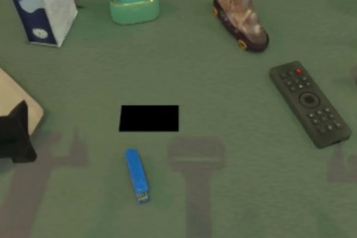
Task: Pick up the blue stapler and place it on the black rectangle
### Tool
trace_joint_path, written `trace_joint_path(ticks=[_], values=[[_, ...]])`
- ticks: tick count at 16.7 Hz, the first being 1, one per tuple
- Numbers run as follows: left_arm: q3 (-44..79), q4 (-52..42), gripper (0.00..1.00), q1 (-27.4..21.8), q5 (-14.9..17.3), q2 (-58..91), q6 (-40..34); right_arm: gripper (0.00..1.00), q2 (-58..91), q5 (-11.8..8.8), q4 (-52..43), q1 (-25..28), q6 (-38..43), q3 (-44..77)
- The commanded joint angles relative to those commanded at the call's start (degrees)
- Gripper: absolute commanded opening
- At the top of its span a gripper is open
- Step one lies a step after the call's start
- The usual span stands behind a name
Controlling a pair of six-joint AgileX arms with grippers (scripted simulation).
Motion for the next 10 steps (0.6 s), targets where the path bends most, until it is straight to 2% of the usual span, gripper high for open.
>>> trace_joint_path(ticks=[10], values=[[38.94,-33.45,1.00,-17.90,0.21,56.73,-26.71,1.00,0.00,0.00,0.00,0.00,0.00,0.00]])
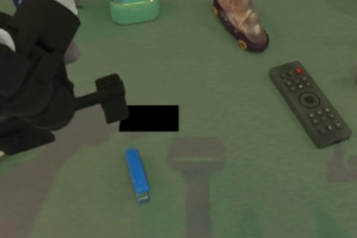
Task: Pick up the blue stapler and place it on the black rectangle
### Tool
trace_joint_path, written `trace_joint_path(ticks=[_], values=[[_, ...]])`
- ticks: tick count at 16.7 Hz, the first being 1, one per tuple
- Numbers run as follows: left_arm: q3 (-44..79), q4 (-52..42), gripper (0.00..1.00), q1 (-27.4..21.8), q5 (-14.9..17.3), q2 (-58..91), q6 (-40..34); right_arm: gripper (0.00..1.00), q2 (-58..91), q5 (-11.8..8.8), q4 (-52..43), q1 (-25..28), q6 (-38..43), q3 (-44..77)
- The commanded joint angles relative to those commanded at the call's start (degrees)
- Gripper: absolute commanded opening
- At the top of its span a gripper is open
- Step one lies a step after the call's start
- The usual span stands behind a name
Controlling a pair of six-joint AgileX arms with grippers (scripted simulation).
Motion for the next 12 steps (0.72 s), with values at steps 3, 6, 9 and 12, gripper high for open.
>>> trace_joint_path(ticks=[3,6,9,12], values=[[9.81,-7.83,1.00,-4.43,0.12,12.49,-6.49,1.00,0.00,0.00,0.00,0.00,0.00,0.00],[17.30,-13.33,1.00,-7.68,0.12,21.99,-11.27,1.00,0.00,0.00,0.00,0.00,0.00,0.00],[21.38,-16.13,1.00,-9.40,0.08,26.60,-13.78,1.00,0.00,0.00,0.00,0.00,0.00,0.00],[21.79,-16.40,1.00,-9.57,0.07,27.03,-14.03,1.00,0.00,0.00,0.00,0.00,0.00,0.00]])
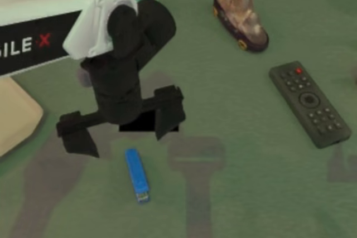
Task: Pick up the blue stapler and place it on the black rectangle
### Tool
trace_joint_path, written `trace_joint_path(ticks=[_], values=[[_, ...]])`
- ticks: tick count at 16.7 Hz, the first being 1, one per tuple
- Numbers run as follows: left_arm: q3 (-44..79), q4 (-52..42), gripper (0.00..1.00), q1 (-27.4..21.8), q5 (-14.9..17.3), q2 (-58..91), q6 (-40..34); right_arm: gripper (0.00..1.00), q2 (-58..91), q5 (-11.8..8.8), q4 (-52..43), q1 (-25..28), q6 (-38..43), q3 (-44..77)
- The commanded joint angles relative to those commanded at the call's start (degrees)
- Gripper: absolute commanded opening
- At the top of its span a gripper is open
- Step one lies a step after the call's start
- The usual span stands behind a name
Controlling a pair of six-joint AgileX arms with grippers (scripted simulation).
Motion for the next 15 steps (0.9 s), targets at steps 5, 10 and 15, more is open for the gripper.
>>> trace_joint_path(ticks=[5,10,15], values=[[-1.78,2.33,1.00,0.23,0.00,0.73,0.20,1.00,0.00,0.00,0.00,0.00,0.00,0.00],[-9.08,14.86,1.00,0.16,0.02,5.45,0.25,1.00,0.00,0.00,0.00,0.00,0.00,0.00],[-13.25,21.59,1.00,0.06,0.04,8.34,0.18,1.00,0.00,0.00,0.00,0.00,0.00,0.00]])
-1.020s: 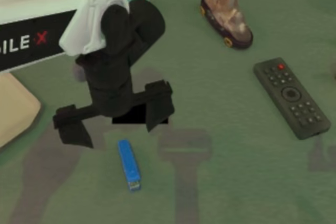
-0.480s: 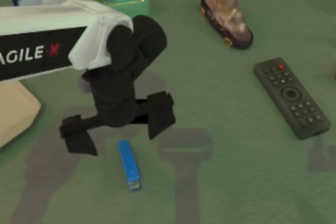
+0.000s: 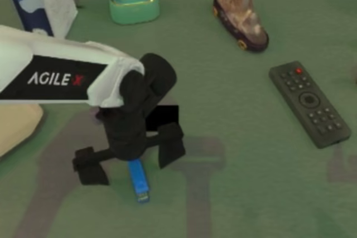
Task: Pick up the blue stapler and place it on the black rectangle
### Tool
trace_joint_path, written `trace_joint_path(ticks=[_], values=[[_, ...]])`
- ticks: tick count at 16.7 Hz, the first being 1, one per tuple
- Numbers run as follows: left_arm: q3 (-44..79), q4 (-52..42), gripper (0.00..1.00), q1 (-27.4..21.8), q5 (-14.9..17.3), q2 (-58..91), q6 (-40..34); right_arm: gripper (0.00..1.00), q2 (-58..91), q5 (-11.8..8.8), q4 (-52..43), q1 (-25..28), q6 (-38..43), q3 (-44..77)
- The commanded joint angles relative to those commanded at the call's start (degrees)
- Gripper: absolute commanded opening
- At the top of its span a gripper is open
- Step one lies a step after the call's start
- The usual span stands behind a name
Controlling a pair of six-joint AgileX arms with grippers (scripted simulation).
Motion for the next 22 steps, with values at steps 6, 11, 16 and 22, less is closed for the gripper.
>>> trace_joint_path(ticks=[6,11,16,22], values=[[0.00,0.00,0.77,0.00,0.00,0.00,0.00,1.00,0.00,0.00,0.00,0.00,0.00,0.00],[0.00,0.00,0.40,0.00,0.00,0.00,0.00,1.00,0.00,0.00,0.00,0.00,0.00,0.00],[0.00,0.00,0.02,0.00,0.00,0.00,0.00,1.00,0.00,0.00,0.00,0.00,0.00,0.00],[0.00,0.00,0.00,0.00,0.00,0.00,0.00,1.00,0.00,0.00,0.00,0.00,0.00,0.00]])
